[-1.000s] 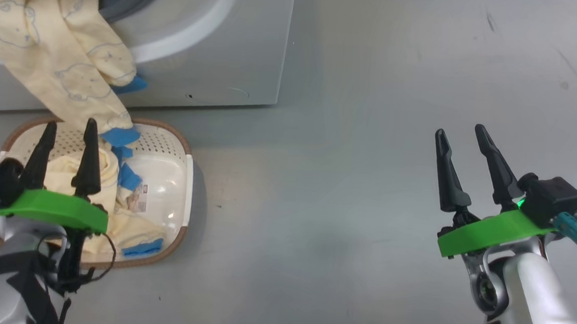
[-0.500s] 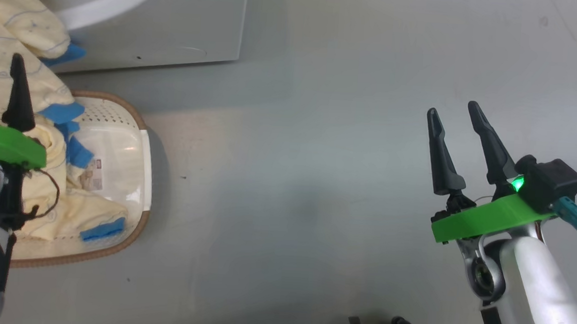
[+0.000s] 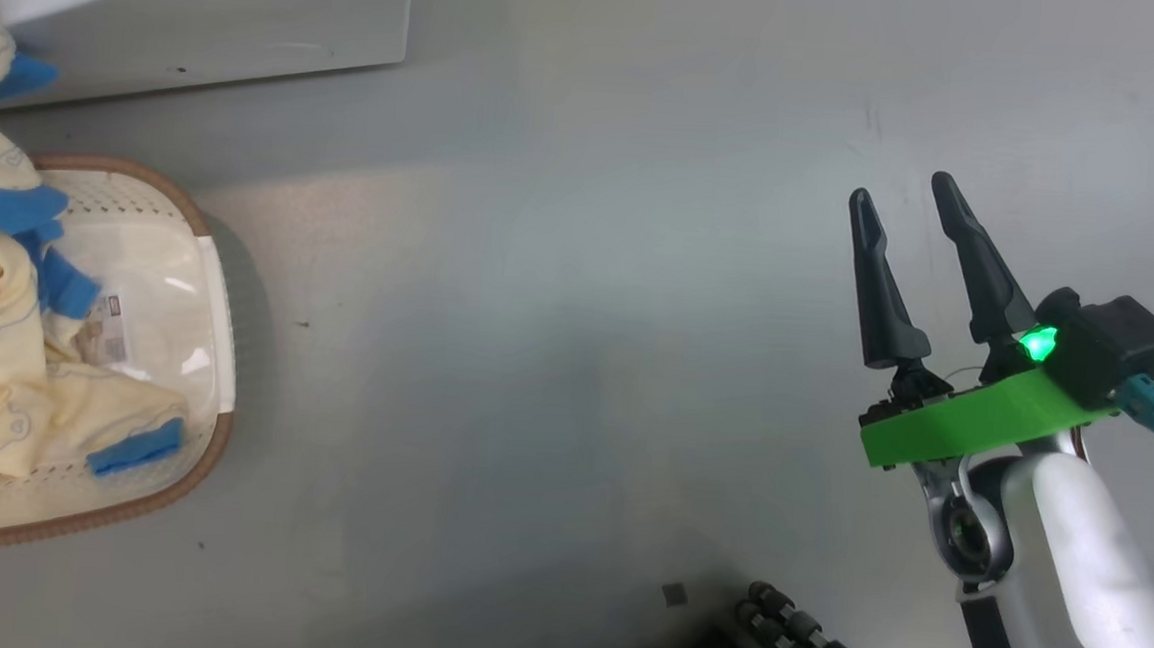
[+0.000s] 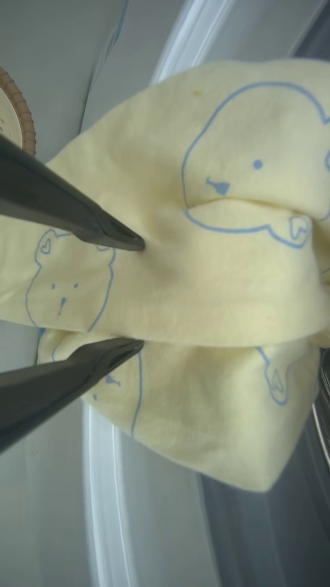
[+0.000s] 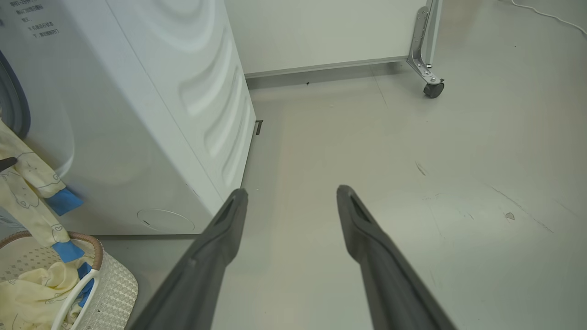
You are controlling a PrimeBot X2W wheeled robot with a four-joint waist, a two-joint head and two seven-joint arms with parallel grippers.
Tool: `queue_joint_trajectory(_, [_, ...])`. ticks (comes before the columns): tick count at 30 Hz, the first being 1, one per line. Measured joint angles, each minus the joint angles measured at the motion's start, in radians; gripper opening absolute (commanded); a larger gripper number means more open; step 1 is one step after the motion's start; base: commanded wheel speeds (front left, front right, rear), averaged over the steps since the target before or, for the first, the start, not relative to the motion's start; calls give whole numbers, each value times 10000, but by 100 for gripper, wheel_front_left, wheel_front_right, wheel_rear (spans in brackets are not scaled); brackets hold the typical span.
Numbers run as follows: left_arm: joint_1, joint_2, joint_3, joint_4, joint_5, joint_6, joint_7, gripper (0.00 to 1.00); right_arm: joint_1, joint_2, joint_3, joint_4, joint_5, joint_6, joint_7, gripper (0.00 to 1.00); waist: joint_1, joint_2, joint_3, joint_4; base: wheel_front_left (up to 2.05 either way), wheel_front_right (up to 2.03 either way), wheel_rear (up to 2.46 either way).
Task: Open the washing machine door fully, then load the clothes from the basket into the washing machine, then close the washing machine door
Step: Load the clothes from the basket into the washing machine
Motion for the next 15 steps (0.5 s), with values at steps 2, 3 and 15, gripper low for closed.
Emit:
queue_joint_trajectory(2, [-208,36,50,261,-61,-2,0,100,-20,2,44,-19,31,0,0,100,0,0,92,-66,0,0,0])
queue_joint_trajectory(3, [-308,58,65,389,-84,-2,0,100,-42,2,65,-27,46,0,0,100,0,0,133,-98,0,0,0])
queue_joint_trajectory(15, [-1227,295,90,1473,-186,-59,0,100,-238,2,251,-104,351,0,0,100,0,0,531,-361,0,0,0])
